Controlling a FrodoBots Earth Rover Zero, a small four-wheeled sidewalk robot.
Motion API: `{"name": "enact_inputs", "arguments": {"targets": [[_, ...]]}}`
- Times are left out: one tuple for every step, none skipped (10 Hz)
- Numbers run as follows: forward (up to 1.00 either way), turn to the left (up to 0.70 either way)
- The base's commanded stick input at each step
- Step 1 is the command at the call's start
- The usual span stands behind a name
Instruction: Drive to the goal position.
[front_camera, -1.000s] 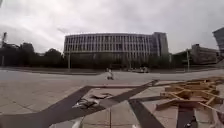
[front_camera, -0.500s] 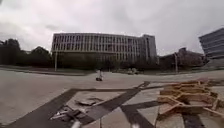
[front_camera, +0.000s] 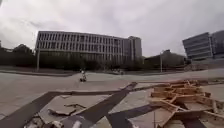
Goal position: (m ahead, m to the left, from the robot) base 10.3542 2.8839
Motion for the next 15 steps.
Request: {"name": "enact_inputs", "arguments": {"targets": [[0.70, 0.00], [0.70, 0.00], [0.70, 0.01], [0.70, 0.03], [0.70, 0.03], [0.70, 0.03], [0.70, 0.03], [0.70, 0.03], [0.70, 0.03], [0.70, 0.06], [0.70, 0.17], [0.70, 0.25], [0.70, 0.15], [0.70, 0.01], [0.70, 0.00]]}}
